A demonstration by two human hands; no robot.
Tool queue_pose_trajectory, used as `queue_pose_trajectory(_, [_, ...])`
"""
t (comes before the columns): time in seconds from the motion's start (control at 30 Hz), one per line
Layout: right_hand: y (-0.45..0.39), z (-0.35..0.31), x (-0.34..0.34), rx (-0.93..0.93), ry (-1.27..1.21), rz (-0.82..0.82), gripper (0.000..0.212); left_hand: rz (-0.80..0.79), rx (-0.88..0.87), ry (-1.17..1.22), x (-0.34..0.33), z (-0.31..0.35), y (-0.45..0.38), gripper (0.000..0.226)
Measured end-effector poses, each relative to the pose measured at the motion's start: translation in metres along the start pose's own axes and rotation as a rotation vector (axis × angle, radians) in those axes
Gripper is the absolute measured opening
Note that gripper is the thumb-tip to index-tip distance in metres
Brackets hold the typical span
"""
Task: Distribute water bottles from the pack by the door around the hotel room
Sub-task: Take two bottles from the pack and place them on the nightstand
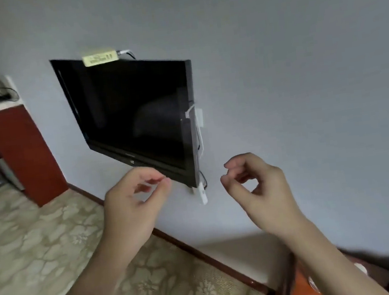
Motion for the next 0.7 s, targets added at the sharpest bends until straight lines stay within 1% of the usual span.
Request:
queue_pose_trajectory(0.07, [-0.012, -0.039, -0.049, 0.066, -0.041, -0.061, 0.021, 0.078, 0.007, -0.011, 0.056, 0.0, -0.005, 0.016])
queue_pose_trajectory(0.13, [-0.019, -0.075, -0.103, 0.103, -0.102, -0.122, 0.017, 0.154, -0.009, -0.041, 0.115, -0.002, -0.008, 0.019])
queue_pose_trajectory(0.27, [-0.021, -0.146, -0.218, 0.189, -0.174, -0.238, 0.008, 0.268, -0.022, -0.13, 0.241, -0.007, -0.006, 0.009])
queue_pose_trajectory(0.33, [-0.019, -0.179, -0.271, 0.242, -0.209, -0.289, 0.006, 0.311, -0.031, -0.199, 0.297, -0.011, -0.004, 0.009])
queue_pose_trajectory(0.4, [-0.015, -0.209, -0.321, 0.283, -0.249, -0.336, 0.009, 0.354, -0.04, -0.223, 0.349, -0.018, 0.0, 0.012])
queue_pose_trajectory(0.47, [-0.01, -0.234, -0.366, 0.285, -0.288, -0.392, 0.01, 0.405, -0.035, -0.254, 0.395, -0.028, 0.005, 0.006])
queue_pose_trajectory(0.53, [-0.005, -0.254, -0.406, 0.276, -0.325, -0.448, 0.011, 0.446, -0.038, -0.285, 0.435, -0.036, 0.01, 0.012])
queue_pose_trajectory(0.63, [-0.002, -0.276, -0.458, 0.316, -0.34, -0.51, 0.013, 0.5, -0.04, -0.313, 0.48, -0.047, 0.012, 0.021])
queue_pose_trajectory(0.7, [-0.007, -0.288, -0.49, 0.332, -0.348, -0.542, 0.013, 0.525, -0.044, -0.331, 0.507, -0.058, 0.009, 0.017])
Point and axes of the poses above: each hand's wrist, its own y-axis away from the middle knuckle, its own x-axis out of the back of the hand, z = x × y, the point moved 5 cm from there along -y, towards the middle knuckle, and after that the axes turned 1 degree about -x, right-handed, at the moved point
